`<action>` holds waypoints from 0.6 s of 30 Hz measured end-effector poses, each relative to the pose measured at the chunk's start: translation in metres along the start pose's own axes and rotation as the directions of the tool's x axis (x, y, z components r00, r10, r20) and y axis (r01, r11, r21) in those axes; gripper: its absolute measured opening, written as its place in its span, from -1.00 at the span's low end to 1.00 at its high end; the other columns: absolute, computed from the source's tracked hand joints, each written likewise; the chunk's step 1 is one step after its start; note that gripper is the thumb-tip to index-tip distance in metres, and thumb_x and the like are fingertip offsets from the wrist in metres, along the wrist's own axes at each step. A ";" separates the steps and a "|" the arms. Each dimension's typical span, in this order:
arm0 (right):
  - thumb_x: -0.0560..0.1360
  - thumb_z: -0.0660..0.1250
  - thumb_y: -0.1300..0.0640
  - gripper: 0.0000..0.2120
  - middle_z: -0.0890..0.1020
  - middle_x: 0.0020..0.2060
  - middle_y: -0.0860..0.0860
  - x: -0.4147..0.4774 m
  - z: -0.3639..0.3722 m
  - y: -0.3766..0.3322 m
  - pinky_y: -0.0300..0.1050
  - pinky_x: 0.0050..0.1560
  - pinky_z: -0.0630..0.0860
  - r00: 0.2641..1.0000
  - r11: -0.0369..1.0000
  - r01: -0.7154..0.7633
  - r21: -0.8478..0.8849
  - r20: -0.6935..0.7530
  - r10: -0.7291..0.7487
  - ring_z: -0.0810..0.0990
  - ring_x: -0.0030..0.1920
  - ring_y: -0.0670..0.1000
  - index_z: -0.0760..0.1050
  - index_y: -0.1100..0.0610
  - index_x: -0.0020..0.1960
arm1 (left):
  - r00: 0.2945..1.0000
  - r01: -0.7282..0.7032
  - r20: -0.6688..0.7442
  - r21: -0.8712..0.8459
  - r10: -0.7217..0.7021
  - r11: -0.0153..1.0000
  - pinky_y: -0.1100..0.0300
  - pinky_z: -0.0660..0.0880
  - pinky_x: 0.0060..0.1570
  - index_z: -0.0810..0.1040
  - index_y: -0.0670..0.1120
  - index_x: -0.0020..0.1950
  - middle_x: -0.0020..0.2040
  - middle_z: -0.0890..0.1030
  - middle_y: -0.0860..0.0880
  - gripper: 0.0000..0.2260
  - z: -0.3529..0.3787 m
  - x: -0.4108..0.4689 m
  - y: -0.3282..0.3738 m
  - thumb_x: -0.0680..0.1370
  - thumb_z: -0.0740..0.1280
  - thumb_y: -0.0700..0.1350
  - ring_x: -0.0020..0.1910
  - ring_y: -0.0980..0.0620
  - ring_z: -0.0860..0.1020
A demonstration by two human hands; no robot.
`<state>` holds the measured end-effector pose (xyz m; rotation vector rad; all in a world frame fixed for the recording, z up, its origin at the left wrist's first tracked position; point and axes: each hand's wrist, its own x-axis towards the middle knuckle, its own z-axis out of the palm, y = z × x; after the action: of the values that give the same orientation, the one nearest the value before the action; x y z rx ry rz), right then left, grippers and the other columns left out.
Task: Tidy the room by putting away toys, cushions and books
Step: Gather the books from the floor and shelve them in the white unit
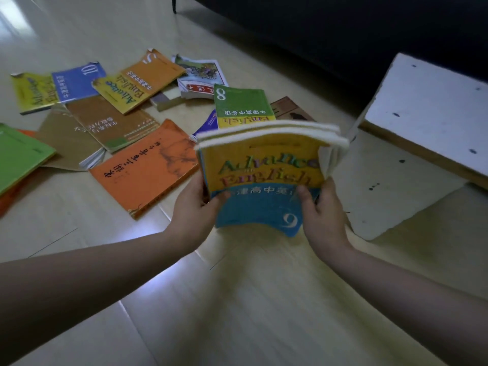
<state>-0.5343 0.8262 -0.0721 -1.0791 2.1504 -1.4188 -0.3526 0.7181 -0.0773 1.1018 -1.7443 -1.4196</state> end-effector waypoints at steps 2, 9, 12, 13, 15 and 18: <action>0.63 0.17 0.19 -0.88 0.50 -0.11 -0.19 -0.006 0.002 0.005 -0.54 -0.26 0.37 0.999 0.999 -0.031 0.037 0.039 0.029 0.48 -0.18 -0.46 0.32 0.11 0.16 | 0.998 0.000 0.064 0.052 -0.003 0.999 -0.05 0.50 0.20 0.42 0.24 0.22 0.17 0.59 0.18 -0.66 -0.003 0.002 0.000 0.47 0.32 0.00 0.18 0.13 0.54; 0.59 0.22 0.27 -0.84 0.55 -0.09 -0.12 -0.003 0.003 0.013 -0.53 -0.31 0.42 0.981 0.959 -0.194 0.207 0.059 0.186 0.54 -0.25 -0.44 0.36 0.14 0.15 | 0.997 -0.006 0.080 0.011 0.005 1.000 0.00 0.49 0.21 0.34 0.12 0.35 0.21 0.58 0.16 -0.49 0.000 0.009 0.006 0.42 0.35 0.08 0.21 0.16 0.52; 0.56 0.27 0.26 -0.82 0.56 -0.09 -0.14 0.001 0.001 0.015 -0.52 -0.33 0.42 0.976 0.955 -0.218 0.201 0.063 0.210 0.54 -0.24 -0.41 0.39 0.14 0.15 | 0.997 0.008 0.073 -0.025 -0.006 1.000 -0.04 0.49 0.23 0.35 0.10 0.37 0.21 0.58 0.16 -0.46 0.000 0.009 0.005 0.41 0.38 0.08 0.22 0.14 0.52; 0.56 0.29 0.23 -0.78 0.57 -0.06 -0.14 0.002 0.001 0.016 -0.51 -0.31 0.43 0.976 0.959 -0.217 0.182 0.069 0.208 0.56 -0.19 -0.37 0.41 0.13 0.19 | 0.997 0.008 0.072 -0.033 -0.006 0.999 -0.04 0.49 0.23 0.35 0.10 0.37 0.21 0.58 0.16 -0.45 0.001 0.009 0.004 0.41 0.38 0.09 0.22 0.14 0.52; 0.55 0.30 0.21 -0.73 0.58 -0.02 -0.15 0.002 0.002 0.017 -0.49 -0.27 0.44 0.975 0.964 -0.217 0.151 0.085 0.206 0.54 -0.09 -0.30 0.42 0.10 0.24 | 0.997 0.015 0.071 -0.040 -0.012 0.999 -0.03 0.49 0.23 0.35 0.11 0.36 0.21 0.58 0.16 -0.46 0.002 0.010 0.002 0.40 0.38 0.09 0.22 0.15 0.52; 0.56 0.26 0.25 -0.71 0.56 -0.03 -0.19 0.000 0.005 0.019 -0.52 -0.26 0.44 0.972 0.963 -0.226 0.148 0.102 0.213 0.51 -0.06 -0.29 0.40 0.08 0.26 | 0.998 0.027 0.065 -0.044 -0.024 0.999 -0.03 0.48 0.24 0.35 0.11 0.36 0.21 0.58 0.17 -0.45 0.003 0.011 0.000 0.40 0.39 0.10 0.23 0.14 0.51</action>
<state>-0.5391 0.8273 -0.0915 -0.8009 1.9895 -1.3872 -0.3605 0.7098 -0.0787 1.0692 -1.7394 -1.5183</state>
